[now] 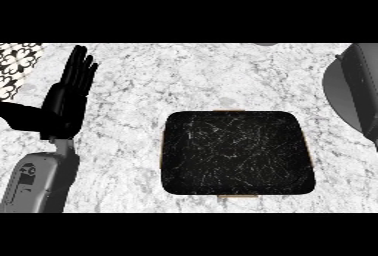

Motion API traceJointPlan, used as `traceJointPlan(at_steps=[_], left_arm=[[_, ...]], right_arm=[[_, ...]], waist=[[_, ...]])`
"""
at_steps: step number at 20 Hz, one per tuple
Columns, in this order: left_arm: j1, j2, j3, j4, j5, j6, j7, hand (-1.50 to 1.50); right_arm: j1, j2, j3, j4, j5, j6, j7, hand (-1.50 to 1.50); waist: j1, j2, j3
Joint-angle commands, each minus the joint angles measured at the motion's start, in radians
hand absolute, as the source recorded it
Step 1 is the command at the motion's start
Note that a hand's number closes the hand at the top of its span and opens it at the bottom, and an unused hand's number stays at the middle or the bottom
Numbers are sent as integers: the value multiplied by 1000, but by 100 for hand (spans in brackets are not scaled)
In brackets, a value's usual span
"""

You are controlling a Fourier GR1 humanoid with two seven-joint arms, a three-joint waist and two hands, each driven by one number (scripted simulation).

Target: Pick the croissant from the tray and place it in the pot

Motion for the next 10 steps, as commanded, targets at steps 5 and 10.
traceJointPlan(at_steps=[5,10], left_arm=[[38,26,53,-3,21,-5,0,0],[81,15,34,-65,9,4,18,0]], right_arm=[[111,-36,-85,36,-8,-221,69,150],[168,-96,-160,82,-81,-316,-83,150]], waist=[[-49,-21,1],[-48,-23,1]])
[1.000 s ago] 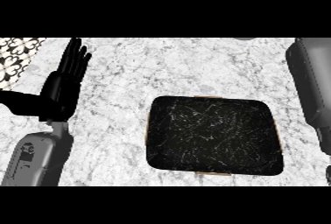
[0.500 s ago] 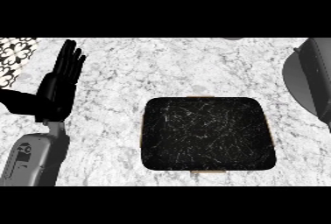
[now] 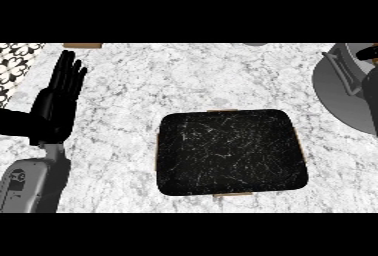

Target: Pick the croissant from the tray and place it in the pot

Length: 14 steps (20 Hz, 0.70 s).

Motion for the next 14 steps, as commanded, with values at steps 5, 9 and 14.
traceJointPlan(at_steps=[5,9,14], left_arm=[[-43,33,52,59,22,-36,-19,0],[38,-7,5,-35,-2,-13,-7,0],[12,1,20,-10,4,-20,-17,0]], right_arm=[[47,-90,-79,117,-69,-182,-61,150],[110,-84,-100,177,-84,-261,-66,150],[78,-154,-252,234,-274,-186,-225,150]], waist=[[-8,1,0],[1,0,1],[2,5,4]])
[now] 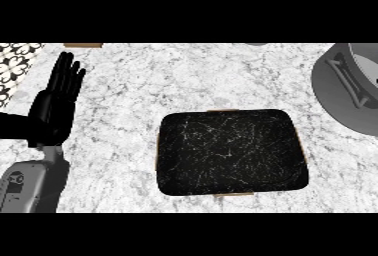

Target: Pick the croissant from the tray and place it in the pot

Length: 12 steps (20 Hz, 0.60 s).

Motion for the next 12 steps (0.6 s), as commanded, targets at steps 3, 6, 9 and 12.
traceJointPlan(at_steps=[3,6,9,12], left_arm=[[-8,-12,-2,1,-9,19,13,0],[8,-8,7,40,2,-17,-41,0],[14,-19,-10,6,0,-9,-4,0],[-34,-36,-8,36,-15,17,-20,0]], right_arm=[[25,48,-159,34,-208,-89,-125,-150],[21,7,-193,49,-281,-35,-306,-150],[64,30,-197,35,-307,-101,-427,-150],[36,9,-210,-3,-346,-139,-514,-150]], waist=[[2,1,2],[4,5,2],[11,5,3],[-1,2,1]])
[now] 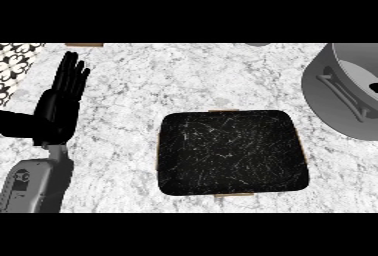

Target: Pick the croissant from the tray and place it in the pot

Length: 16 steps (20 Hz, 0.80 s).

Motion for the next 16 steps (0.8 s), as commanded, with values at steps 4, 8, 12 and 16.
traceJointPlan(at_steps=[4,8,12,16], left_arm=[[-2,-15,-11,-13,-28,34,17,0],[-33,-4,7,2,-2,17,42,0],[19,6,17,-3,-10,3,-3,0],[11,49,51,-20,7,-11,51,0]], right_arm=[[12,29,-103,-72,-183,-147,-242,-150],[-23,62,-153,-109,-268,-238,-259,-150],[28,91,-209,-216,-424,-254,-432,-150],[148,115,-239,-320,-565,-221,-589,-150]], waist=[[-12,-3,8],[-11,-4,8],[-27,-11,6],[-41,-17,6]])
